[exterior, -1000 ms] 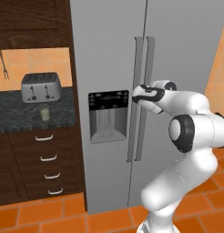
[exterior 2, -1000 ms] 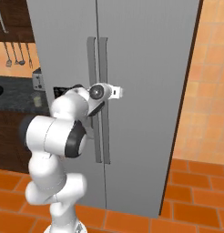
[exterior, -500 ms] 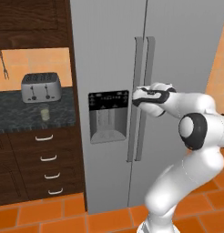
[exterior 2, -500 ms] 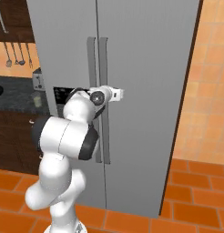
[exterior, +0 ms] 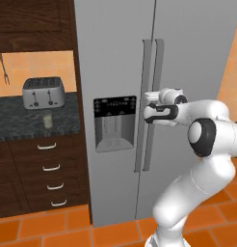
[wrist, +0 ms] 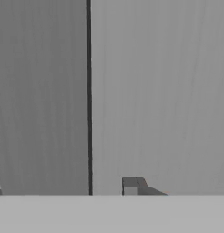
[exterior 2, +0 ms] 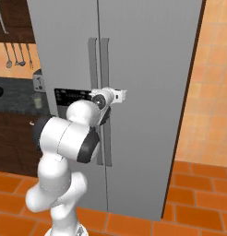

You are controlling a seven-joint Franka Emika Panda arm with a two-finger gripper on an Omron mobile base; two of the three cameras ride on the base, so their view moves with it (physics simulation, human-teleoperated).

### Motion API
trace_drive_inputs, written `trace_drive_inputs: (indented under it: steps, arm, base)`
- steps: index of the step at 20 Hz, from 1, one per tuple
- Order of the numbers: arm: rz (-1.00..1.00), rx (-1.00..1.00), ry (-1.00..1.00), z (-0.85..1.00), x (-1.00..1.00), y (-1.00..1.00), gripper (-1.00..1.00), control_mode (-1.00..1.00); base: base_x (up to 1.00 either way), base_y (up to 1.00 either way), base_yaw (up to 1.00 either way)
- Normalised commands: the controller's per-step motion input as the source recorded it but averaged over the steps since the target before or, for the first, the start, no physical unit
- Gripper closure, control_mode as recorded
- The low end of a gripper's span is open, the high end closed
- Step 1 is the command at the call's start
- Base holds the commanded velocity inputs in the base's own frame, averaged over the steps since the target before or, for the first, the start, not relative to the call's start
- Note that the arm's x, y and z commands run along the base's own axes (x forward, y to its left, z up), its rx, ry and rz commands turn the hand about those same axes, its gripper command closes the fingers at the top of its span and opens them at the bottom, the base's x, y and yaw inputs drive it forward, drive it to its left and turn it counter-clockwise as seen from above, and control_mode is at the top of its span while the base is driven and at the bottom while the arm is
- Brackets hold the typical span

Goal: Grab a lemon wedge from the fridge and one ice cube from the ice bowl, and put them in the glass of lemonade.

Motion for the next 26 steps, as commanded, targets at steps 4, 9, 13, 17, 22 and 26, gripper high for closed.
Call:
trace_drive_inputs:
  steps: [4, 9, 13, 17, 22, 26]
  arm:
    - [-0.17, -0.11, 0.42, 0.71, -0.41, -0.05, 1.0, -1.0]
    - [-0.16, -0.06, 0.33, 0.53, -0.9, -0.34, 1.0, -1.0]
    - [-0.11, -0.01, 0.23, 0.57, -1.0, -0.66, 1.0, -1.0]
    - [-0.07, 0.0, 0.21, 0.57, -1.0, -0.85, 1.0, -1.0]
    - [-0.06, 0.0, 0.16, 0.39, -1.0, -0.97, 1.0, -1.0]
    - [-0.04, 0.0, 0.06, 0.27, -1.0, -1.0, 1.0, -1.0]
  base:
    - [0.0, 0.0, 0.0]
    - [0.0, 0.0, 0.0]
    - [0.0, 0.0, 0.0]
    - [0.0, 0.0, 0.0]
    - [0.0, 0.0, 0.0]
    - [0.0, 0.0, 0.0]
